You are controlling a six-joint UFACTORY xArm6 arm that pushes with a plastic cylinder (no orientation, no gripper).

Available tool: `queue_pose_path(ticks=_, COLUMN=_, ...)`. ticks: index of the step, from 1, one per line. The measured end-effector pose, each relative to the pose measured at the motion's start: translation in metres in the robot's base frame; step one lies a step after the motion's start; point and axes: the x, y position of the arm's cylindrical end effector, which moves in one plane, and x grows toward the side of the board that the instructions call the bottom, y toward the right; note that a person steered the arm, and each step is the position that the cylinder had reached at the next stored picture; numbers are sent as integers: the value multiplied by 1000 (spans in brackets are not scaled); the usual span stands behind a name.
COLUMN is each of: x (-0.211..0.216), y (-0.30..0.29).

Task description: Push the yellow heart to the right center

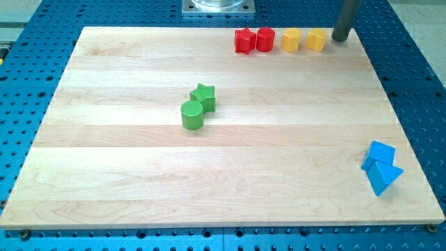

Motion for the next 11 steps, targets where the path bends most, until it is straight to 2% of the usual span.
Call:
queue_pose_path(ticks=1, x=6, y=-12)
queue_pose_path(ticks=3, x=54, y=-19)
queue_pose_path(ticks=4, x=16, y=-15)
queue_pose_path(ticks=5, x=-14, y=-63)
queue_pose_path(ticks=6, x=35, y=-72)
queue_pose_path(ticks=7, x=108, y=-43)
queue_pose_path(ticks=8, x=87, y=-59)
queue_pose_path(ticks=9, x=59, y=-37)
queue_pose_path(ticks=10, x=78, y=-11)
queue_pose_path(ticks=11, x=150, y=-25)
